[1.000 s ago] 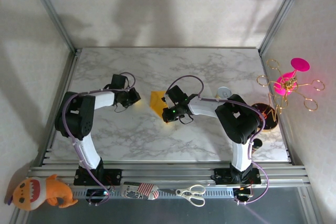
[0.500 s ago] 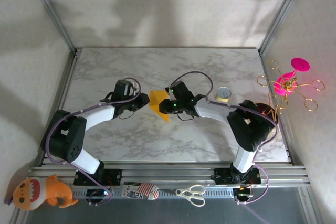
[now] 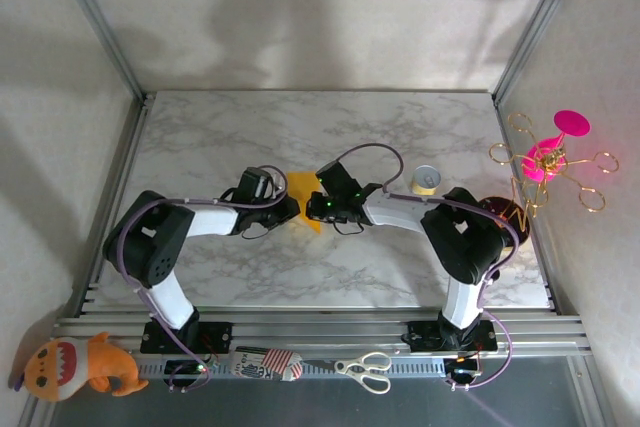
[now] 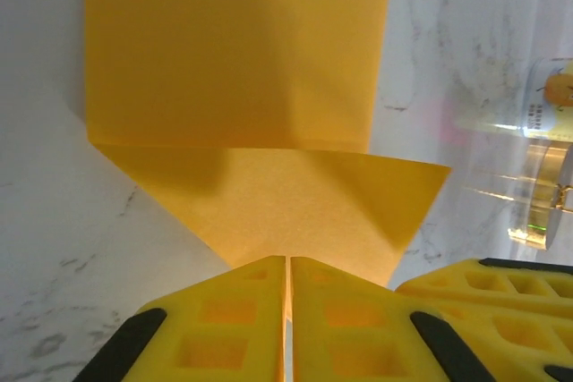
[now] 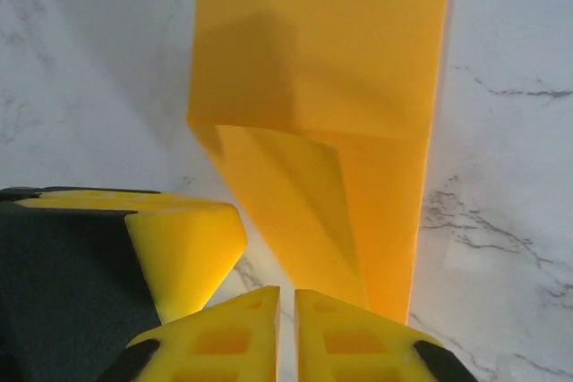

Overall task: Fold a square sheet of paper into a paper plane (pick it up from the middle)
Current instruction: Fourth fold the wing at the center of the table.

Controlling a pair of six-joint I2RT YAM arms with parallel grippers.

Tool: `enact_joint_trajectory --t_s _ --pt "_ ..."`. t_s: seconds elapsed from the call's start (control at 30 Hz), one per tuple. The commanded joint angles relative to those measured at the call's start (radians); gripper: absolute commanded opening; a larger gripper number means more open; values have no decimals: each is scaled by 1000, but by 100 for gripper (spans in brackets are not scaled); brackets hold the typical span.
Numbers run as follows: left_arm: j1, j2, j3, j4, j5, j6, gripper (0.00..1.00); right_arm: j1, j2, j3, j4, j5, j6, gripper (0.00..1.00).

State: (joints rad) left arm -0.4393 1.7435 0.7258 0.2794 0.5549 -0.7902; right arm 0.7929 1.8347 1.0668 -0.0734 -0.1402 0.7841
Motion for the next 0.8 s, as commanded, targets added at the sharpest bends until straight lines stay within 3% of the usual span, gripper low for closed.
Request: enact_joint_trajectory --t_s 0.0,0.5,0.77 --pt "-8 36 56 2 2 7 9 8 47 52 -47 27 25 12" --pt "4 171 197 -277 -124 200 9 5 146 94 -241 71 -11 10" --pt "154 170 166 -297 -140 264 11 -15 120 -8 -275 115 -69 10"
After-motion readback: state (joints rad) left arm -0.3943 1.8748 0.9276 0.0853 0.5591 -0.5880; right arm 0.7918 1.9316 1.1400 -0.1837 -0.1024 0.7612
